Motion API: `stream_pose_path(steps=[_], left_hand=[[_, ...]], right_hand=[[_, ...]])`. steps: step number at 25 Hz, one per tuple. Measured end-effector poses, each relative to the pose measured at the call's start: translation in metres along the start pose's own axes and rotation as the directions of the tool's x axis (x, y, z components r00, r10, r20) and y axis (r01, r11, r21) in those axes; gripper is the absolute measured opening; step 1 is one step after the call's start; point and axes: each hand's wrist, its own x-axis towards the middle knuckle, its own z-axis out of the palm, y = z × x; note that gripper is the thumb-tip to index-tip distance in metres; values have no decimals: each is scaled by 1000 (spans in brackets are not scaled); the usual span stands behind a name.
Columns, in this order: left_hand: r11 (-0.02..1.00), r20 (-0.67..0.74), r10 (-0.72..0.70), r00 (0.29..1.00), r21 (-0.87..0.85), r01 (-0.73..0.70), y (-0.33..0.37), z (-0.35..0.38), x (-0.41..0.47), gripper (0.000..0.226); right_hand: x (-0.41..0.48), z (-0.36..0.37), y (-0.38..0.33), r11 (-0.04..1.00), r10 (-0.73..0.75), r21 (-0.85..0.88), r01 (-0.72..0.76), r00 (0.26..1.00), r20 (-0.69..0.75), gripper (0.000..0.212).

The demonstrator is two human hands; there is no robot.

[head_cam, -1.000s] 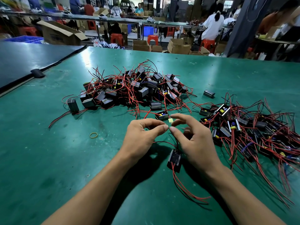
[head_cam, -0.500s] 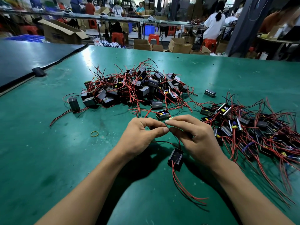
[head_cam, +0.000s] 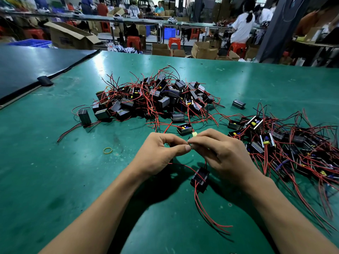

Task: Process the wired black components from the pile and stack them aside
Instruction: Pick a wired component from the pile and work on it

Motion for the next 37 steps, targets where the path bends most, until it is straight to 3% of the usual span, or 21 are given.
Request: stream_pose_path(steps=[3, 9, 11, 14, 17, 21, 23, 25, 27, 32, 37], left_hand=[[999, -2, 21, 1000, 39, -21, 3, 1, -2, 5], [963, -25, 154, 988, 226, -144, 6, 2, -2, 6], [937, -47, 213, 976, 291, -191, 6, 6, -4, 11], [888, -57, 291, 955, 386, -248, 4, 9, -5, 7], [866, -53, 299, 953, 434, -248, 3, 10, -5, 5], [920, -104, 246, 964, 338, -198, 2, 9, -3, 4], [944, -114, 187, 976, 295, -147, 2, 8, -3, 4], [951, -104, 152, 983, 286, -117, 2, 8, -3, 3], [951, -93, 149, 985, 285, -117, 2, 8, -3, 2], [941, -91, 191, 977, 299, -157, 2, 8, -3, 5], [931, -93, 234, 968, 310, -195, 1, 8, -3, 5]], right_hand=[[2, 2, -7, 999, 33, -40, -32, 999, 27, 21], [9, 1, -16, 971, 236, -64, -229, 957, 170, 31], [11, 1, -17, 931, 362, -38, -363, 909, 207, 27], [14, 2, -14, 765, 574, 151, -627, 768, 284, 29], [14, -2, -13, 686, 618, 222, -693, 716, 323, 27], [4, -11, -8, 660, 549, 388, -643, 766, 334, 22], [-1, -13, -4, 748, 504, 387, -540, 841, 198, 6], [-4, -11, -2, 884, 373, 281, -373, 926, 55, 23], [-4, -8, -3, 962, 223, 160, -221, 975, 9, 27], [-5, -2, -3, 995, 97, -13, -98, 995, -20, 23], [-5, 4, -7, 990, 140, -14, -141, 988, -61, 19]])
